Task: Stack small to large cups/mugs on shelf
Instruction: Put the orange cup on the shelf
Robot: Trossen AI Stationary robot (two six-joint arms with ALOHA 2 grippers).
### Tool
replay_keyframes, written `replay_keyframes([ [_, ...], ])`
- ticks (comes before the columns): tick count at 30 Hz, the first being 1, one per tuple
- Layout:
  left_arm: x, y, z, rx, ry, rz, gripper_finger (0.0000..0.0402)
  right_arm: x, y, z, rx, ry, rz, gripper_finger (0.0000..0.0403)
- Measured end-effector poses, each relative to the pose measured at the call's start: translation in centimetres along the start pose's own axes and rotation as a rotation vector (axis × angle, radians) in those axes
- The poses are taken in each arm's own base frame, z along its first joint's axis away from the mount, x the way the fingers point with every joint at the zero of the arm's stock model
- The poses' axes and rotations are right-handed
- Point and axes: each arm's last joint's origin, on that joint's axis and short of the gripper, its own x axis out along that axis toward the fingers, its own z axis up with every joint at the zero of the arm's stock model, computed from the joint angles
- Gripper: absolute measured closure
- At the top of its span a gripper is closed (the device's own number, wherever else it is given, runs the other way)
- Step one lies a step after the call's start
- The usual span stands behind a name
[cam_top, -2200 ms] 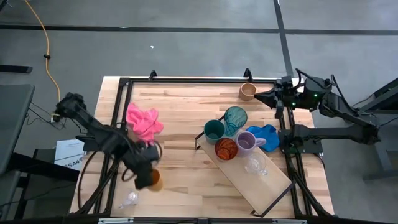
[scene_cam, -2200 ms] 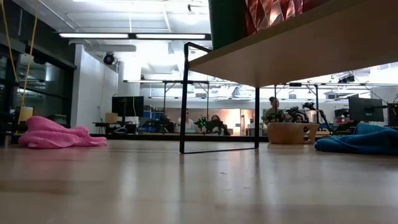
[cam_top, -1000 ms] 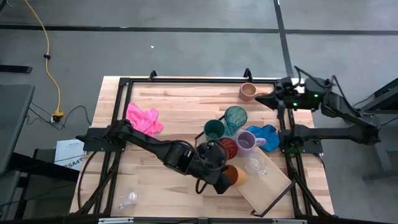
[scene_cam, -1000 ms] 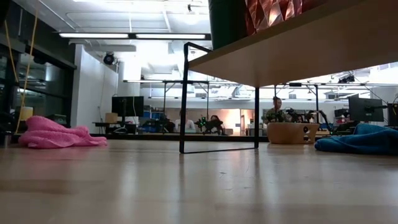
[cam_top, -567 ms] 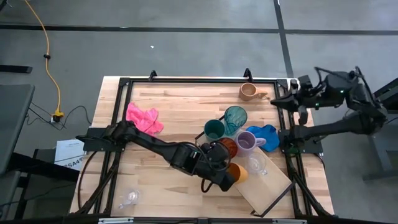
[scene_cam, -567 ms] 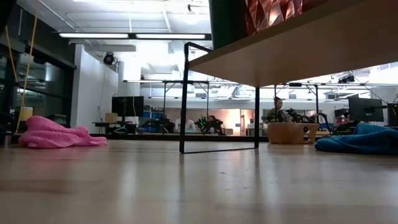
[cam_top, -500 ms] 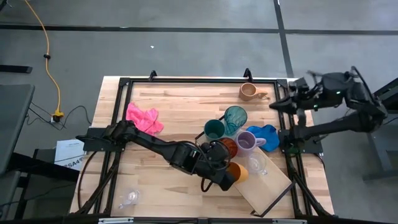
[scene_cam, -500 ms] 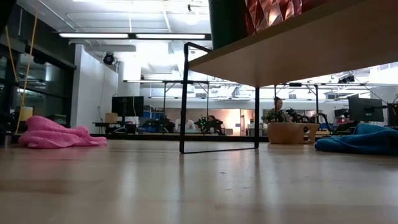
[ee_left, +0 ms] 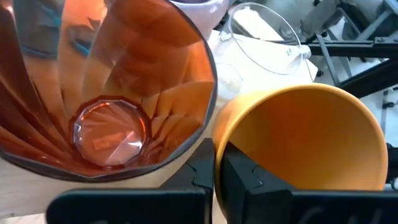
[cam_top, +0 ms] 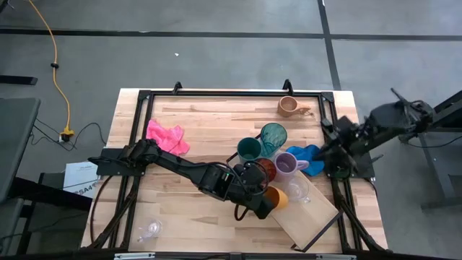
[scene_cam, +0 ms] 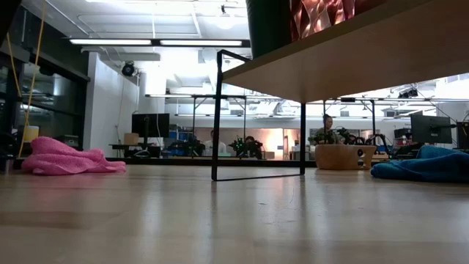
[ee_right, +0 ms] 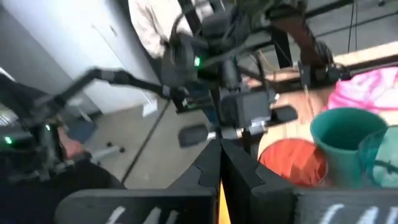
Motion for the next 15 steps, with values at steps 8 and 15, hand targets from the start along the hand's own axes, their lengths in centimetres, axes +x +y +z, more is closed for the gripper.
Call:
replay_keyframes([
  [8, -0.03, -0.17, -0.24, -0.011, 0.069, -0.048, 0.0401, 1.11, 0.73, -1.09, 0.014, 0.058, -0.073, 0.0403],
  [15, 0.02, -0.08, -0.12, -0.019, 0.06, -0.04, 0.0401, 1.07, 0.78, -1.11, 0.027, 0.053, -0.081, 0.0403],
])
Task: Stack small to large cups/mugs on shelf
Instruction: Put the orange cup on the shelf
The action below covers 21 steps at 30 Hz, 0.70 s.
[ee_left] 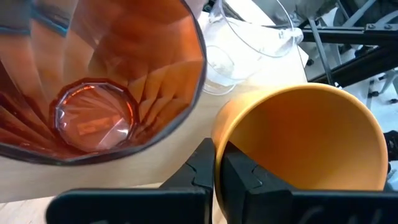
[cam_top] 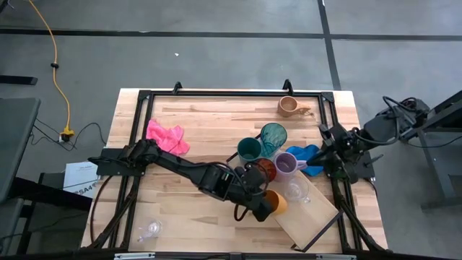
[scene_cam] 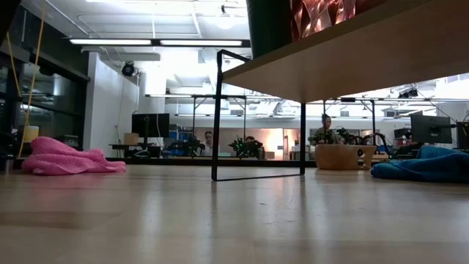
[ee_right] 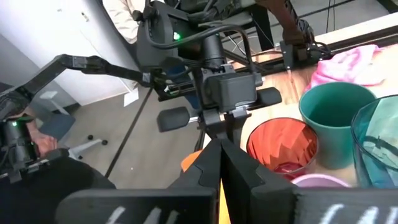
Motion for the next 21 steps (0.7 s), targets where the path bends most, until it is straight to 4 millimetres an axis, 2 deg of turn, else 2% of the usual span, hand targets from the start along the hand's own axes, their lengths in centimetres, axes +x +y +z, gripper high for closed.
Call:
replay_keyframes([
  [10, -0.1, 0.2, -0.2, 0.01, 0.017, 0.022, 0.0401, 0.5, 0.0, -0.2, 0.035, 0.026, -0.011, 0.0403],
  [16, -0.1, 0.4, -0.4, 0.004, 0.026, 0.041, 0.0401, 2.8, 0.4, -1.1, 0.041, 0.164, -0.01, 0.0403],
  [21, -0.1, 0.4, -0.3, 0.003, 0.023, 0.043, 0.0401, 4.3, 0.9, -1.5, 0.026, 0.208, -0.004, 0.0403],
])
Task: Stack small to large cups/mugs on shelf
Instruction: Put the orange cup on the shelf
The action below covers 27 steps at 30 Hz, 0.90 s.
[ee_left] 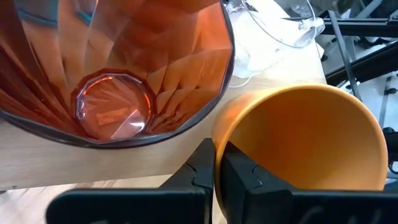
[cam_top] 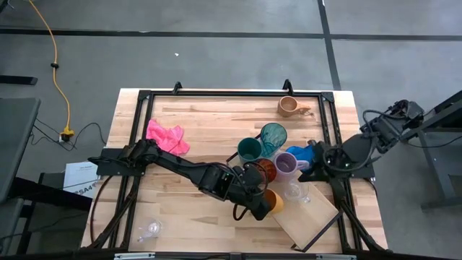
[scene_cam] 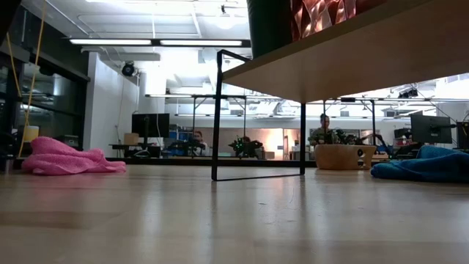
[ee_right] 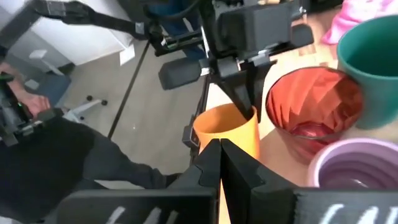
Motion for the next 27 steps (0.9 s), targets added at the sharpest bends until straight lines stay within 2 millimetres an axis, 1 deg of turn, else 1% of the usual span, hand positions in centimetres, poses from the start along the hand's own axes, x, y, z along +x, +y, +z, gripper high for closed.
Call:
replay_keyframes([
  [3, -0.02, -0.01, -0.01, 0.0, 0.0, -0.001, 0.0401, 0.32, 0.29, -0.07, -0.006, 0.006, 0.01, 0.0403],
  [7, -0.02, -0.02, 0.0, 0.0, -0.001, -0.001, 0.0401, 0.2, 0.7, 0.14, -0.007, -0.025, 0.044, 0.0403],
  [19, -0.01, -0.2, 0.2, -0.011, -0.031, -0.012, 0.04, -0.03, 0.8, 0.35, -0.004, -0.05, 0.06, 0.0403],
  [27, -0.01, -0.18, 0.24, -0.011, -0.044, -0.004, 0.0373, -0.03, 0.8, 0.36, -0.004, -0.051, 0.06, 0.0403],
])
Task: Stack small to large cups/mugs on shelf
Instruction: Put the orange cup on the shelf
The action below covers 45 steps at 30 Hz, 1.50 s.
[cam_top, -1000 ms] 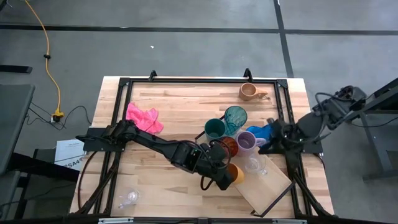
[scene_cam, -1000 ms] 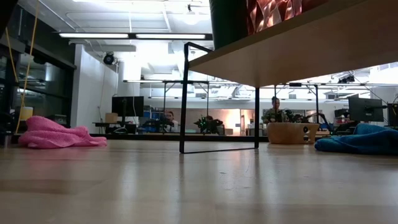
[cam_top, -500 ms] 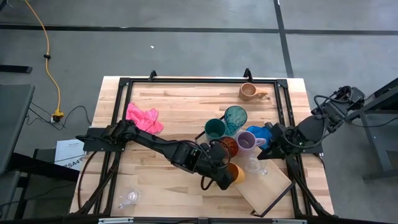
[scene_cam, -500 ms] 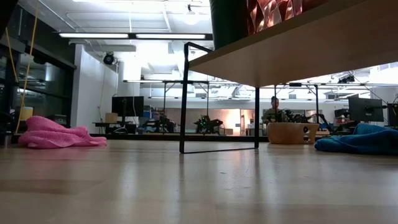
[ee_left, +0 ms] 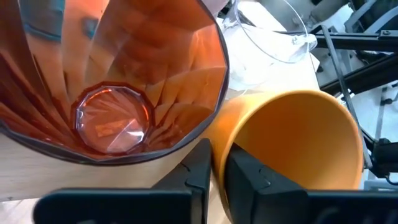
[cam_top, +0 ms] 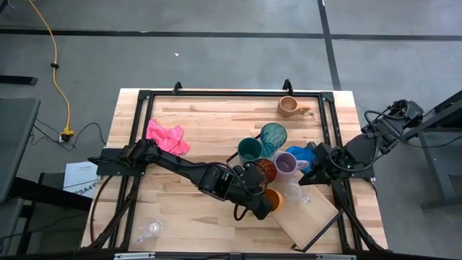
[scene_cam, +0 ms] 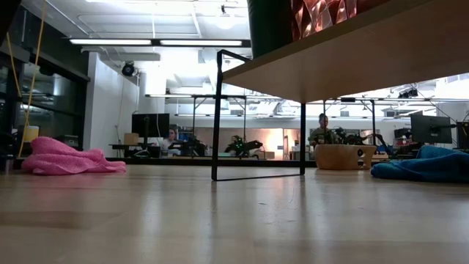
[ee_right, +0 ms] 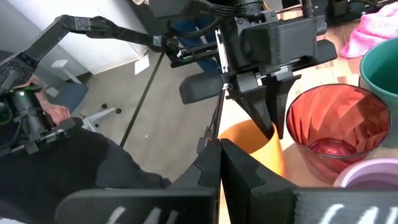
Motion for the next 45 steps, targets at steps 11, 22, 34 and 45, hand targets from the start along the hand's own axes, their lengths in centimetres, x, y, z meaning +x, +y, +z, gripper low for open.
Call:
replay_keyframes([
  [11, 0.01, -0.03, 0.13, -0.004, -0.028, 0.007, 0.037, 0.0, 0.0, 0.0, 0.0, 0.0, 0.0, 0.0403],
  [22, -0.01, -0.21, 0.23, 0.005, -0.039, -0.01, 0.0369, 0.0, 0.0, 0.0, 0.0, -0.001, 0.0, 0.0403],
  [34, 0.0, -0.18, 0.21, 0.008, -0.037, -0.007, 0.0369, 0.0, 0.0, 0.0, -0.002, -0.001, 0.0, 0.0403],
  [45, 0.0, -0.16, 0.18, 0.021, -0.03, -0.006, 0.0369, 0.0, 0.0, 0.0, -0.008, -0.001, 0.0, 0.0403],
])
